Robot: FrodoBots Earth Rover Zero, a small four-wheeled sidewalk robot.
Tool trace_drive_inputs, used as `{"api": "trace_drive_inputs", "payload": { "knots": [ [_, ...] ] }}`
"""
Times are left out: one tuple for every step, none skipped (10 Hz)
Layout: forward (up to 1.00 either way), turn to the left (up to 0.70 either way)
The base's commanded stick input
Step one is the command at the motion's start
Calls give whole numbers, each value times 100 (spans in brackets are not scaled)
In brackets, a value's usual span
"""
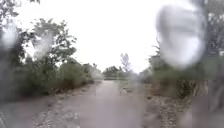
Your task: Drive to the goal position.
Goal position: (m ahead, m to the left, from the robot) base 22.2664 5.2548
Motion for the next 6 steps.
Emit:
{"api": "trace_drive_inputs", "payload": {
  "knots": [
    [70,0],
    [70,0],
    [70,0],
    [70,0],
    [70,0],
    [70,0]
  ]
}}
